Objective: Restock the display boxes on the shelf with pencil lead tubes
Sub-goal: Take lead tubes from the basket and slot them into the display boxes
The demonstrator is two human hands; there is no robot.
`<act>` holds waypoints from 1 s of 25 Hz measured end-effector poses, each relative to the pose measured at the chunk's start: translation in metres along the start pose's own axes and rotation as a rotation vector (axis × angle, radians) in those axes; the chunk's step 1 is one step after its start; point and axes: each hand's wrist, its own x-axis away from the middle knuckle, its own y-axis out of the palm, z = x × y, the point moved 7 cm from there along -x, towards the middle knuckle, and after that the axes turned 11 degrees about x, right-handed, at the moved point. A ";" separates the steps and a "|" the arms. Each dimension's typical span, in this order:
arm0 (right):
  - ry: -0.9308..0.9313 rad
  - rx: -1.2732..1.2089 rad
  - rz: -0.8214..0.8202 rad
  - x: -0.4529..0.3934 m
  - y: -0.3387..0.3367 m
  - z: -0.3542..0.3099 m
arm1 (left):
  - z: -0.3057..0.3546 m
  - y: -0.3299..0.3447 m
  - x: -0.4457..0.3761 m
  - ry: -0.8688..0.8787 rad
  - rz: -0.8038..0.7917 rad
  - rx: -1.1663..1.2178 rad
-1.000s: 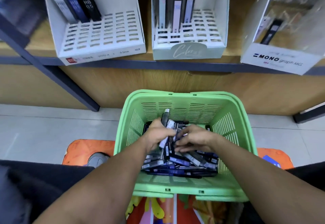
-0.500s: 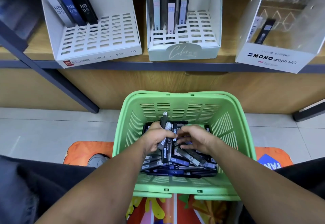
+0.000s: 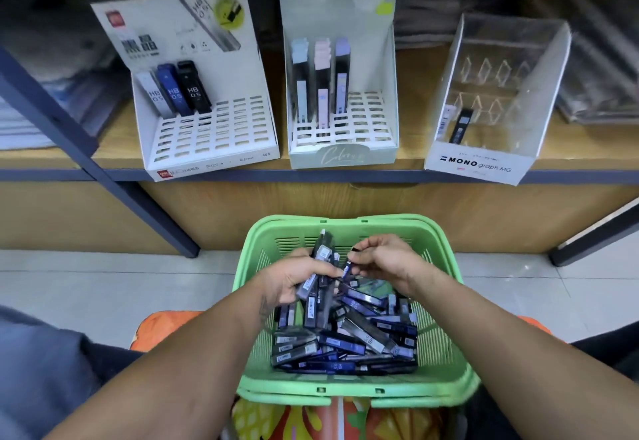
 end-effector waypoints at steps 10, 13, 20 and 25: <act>-0.385 0.452 0.054 0.121 -0.076 -0.124 | 0.075 0.099 0.079 0.039 -0.192 -0.433; -0.529 0.448 0.250 0.162 -0.114 -0.179 | 0.113 0.145 0.105 0.134 -0.325 -0.447; -0.680 0.935 0.835 0.197 -0.170 -0.240 | 0.193 0.187 0.116 0.458 -0.194 -0.151; -0.645 0.949 0.920 0.177 -0.174 -0.222 | 0.203 0.184 0.095 0.498 -0.076 -0.044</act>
